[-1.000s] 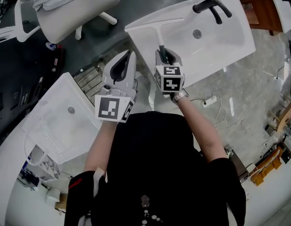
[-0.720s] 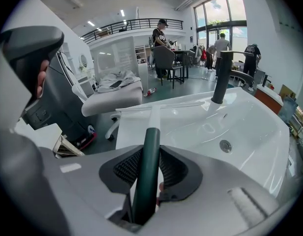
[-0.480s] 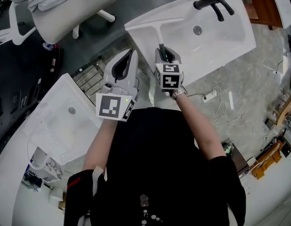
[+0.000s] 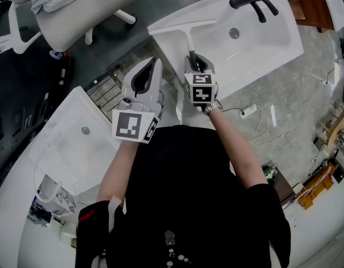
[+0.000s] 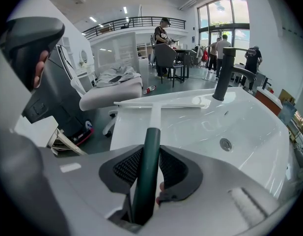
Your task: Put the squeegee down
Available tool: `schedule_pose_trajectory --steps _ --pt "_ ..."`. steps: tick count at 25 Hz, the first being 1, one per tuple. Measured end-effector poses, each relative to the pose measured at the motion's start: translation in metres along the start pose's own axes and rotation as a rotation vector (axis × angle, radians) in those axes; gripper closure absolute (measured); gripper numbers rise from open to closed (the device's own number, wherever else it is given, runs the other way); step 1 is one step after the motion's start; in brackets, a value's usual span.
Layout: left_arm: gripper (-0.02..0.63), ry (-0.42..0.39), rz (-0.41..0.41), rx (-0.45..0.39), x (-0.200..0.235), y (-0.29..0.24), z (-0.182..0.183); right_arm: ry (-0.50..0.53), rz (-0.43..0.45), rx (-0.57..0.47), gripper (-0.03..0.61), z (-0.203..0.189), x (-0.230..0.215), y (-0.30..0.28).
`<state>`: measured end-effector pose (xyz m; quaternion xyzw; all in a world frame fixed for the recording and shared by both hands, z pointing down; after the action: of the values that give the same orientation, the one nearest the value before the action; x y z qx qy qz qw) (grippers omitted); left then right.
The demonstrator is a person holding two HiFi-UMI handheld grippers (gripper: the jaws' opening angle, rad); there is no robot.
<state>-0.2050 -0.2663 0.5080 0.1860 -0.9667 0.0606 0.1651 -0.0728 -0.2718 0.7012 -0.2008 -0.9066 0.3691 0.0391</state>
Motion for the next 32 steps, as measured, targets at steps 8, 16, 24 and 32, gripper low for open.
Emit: schedule_pose_trajectory --steps 8,16,24,32 --pt "0.612 0.017 -0.008 0.003 0.0 0.004 -0.002 0.017 0.007 0.019 0.474 -0.006 0.001 -0.004" --pt "0.612 0.023 -0.01 0.002 0.0 0.005 -0.003 0.031 0.035 0.005 0.465 -0.002 0.004 -0.003" --pt "0.612 0.016 0.005 -0.007 -0.001 0.01 0.0 0.015 0.082 0.015 0.398 -0.008 0.008 0.003" --pt "0.612 -0.006 0.011 -0.018 -0.02 0.015 0.001 -0.03 0.077 -0.024 0.453 -0.002 -0.005 0.022"
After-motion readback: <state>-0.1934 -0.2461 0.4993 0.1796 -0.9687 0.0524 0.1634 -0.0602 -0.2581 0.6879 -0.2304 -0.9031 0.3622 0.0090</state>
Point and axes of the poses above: the fingertips, and each gripper's own axes: y backward along the fingers, x to its left, z out of its top, the point moved 1 cm from there along y, backward along the fingers, and after that the axes turned 11 degrees about -x, right-handed, at the moved point
